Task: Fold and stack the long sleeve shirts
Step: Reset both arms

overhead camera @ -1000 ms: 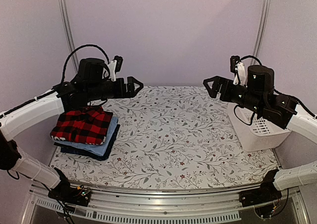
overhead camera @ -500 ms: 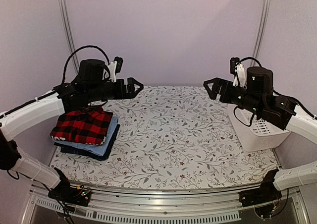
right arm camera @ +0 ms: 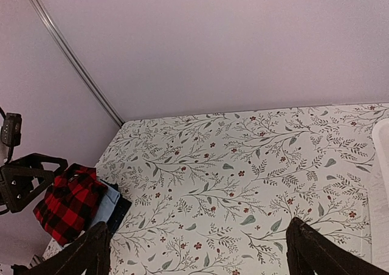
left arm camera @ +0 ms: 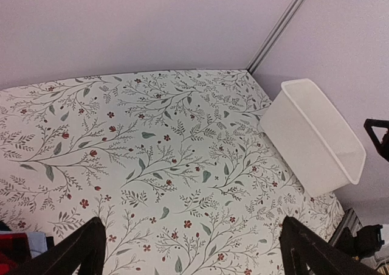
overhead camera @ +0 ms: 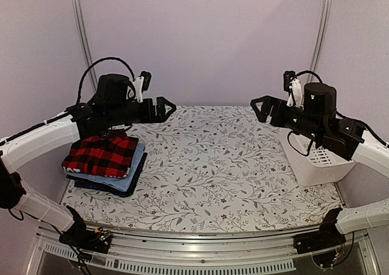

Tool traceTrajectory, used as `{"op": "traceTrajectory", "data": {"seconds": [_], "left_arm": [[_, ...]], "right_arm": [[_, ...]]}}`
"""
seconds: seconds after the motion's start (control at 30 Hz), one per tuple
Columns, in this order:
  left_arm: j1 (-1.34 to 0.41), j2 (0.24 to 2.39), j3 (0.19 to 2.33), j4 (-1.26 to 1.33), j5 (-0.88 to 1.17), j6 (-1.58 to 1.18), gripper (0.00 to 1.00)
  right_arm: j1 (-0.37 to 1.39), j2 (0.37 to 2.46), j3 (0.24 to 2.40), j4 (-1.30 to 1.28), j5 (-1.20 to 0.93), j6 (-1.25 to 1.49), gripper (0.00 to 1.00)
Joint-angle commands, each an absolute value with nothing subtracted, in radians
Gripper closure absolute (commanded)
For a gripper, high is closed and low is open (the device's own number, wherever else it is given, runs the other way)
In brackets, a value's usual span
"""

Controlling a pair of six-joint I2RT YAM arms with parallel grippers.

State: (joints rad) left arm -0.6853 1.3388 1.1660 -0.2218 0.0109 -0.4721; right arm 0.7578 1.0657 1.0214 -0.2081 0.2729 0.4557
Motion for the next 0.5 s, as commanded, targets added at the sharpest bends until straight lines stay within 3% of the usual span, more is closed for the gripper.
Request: {"op": "traceTrajectory", "data": {"seconds": [0.0, 0.47], "left_arm": [[-0.692, 1.315, 1.153, -0.203, 0.003, -0.465, 0.0], [-0.693, 1.316, 1.155, -0.206, -0.026, -0.462, 0.0]], "right_arm": [[0.752, 1.043, 1.008, -0.183, 0.287, 0.45, 0.01], [0.752, 1.042, 0.997, -0.169, 0.289, 0.448, 0.01]]}}
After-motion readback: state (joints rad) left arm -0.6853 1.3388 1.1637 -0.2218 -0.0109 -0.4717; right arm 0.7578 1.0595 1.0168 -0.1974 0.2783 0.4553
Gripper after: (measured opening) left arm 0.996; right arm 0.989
